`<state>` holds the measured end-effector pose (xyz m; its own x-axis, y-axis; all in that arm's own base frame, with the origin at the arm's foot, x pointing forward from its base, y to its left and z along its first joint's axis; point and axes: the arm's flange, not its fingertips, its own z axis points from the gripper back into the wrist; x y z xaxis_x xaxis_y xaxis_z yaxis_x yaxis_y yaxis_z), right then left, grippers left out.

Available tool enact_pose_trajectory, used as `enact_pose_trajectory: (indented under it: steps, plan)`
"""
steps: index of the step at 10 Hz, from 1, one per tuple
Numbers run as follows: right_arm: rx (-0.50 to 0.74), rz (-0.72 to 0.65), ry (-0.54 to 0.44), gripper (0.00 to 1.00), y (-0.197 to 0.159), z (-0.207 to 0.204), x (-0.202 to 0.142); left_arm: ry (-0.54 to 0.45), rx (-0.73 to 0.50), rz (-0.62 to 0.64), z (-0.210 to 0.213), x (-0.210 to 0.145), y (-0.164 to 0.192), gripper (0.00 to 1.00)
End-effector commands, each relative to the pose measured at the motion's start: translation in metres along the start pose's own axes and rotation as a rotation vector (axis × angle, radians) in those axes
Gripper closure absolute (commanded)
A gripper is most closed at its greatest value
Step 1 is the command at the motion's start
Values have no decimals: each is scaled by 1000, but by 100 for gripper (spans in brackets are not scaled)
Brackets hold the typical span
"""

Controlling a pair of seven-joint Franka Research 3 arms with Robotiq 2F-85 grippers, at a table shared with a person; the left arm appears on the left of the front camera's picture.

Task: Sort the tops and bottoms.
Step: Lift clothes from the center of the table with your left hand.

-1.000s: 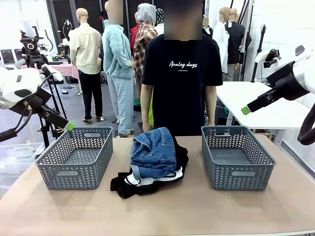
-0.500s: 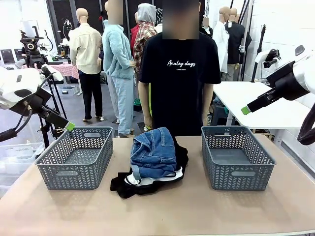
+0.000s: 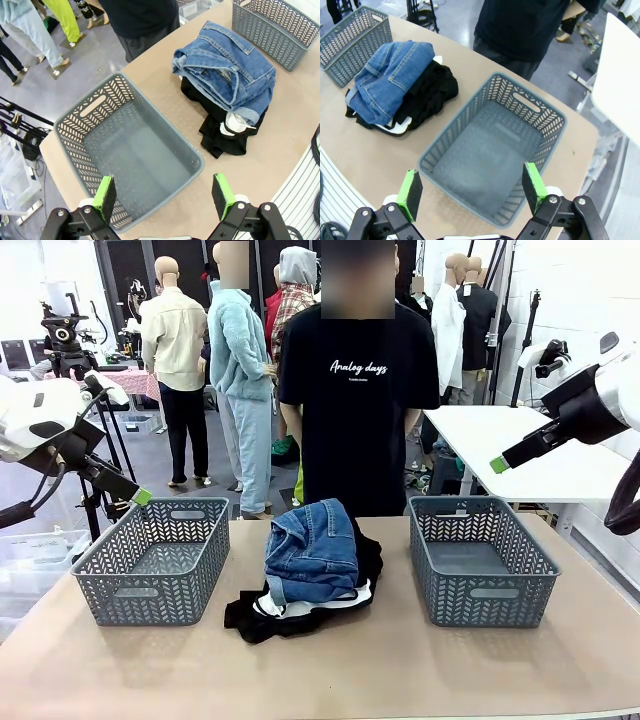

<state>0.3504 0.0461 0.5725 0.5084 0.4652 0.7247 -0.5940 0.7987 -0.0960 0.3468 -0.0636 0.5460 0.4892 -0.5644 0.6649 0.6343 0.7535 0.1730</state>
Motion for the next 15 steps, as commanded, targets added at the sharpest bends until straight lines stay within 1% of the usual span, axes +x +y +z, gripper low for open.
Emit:
enact_pose_trajectory:
  steps: [1, 8, 9, 10, 11, 12, 13, 14, 15]
  plan:
    - [5, -3, -2, 0, 2, -3, -2, 1, 0, 0, 1, -1, 0, 0]
    - [5, -3, -2, 0, 2, -3, -2, 0, 0, 0, 0, 0, 0, 0]
    - [5, -3, -2, 0, 2, -3, -2, -3, -21, 14, -10, 19, -2, 0]
    - [5, -3, -2, 0, 2, -3, -2, 6, -42, -8, -19, 36, -7, 0]
    - [5, -3, -2, 0, 2, -3, -2, 32, -42, -70, -31, 57, -26, 0]
    - [5, -3, -2, 0, 2, -3, -2, 44, -37, -78, -39, 67, -35, 0]
    - [5, -3, -2, 0, 2, -3, -2, 61, -38, -57, -54, 83, -46, 0]
    - [5, -3, -2, 0, 2, -3, -2, 84, -55, 4, -74, 99, -56, 0]
    - [5, -3, -2, 0, 2, -3, -2, 107, -51, 29, -94, 115, -69, 0]
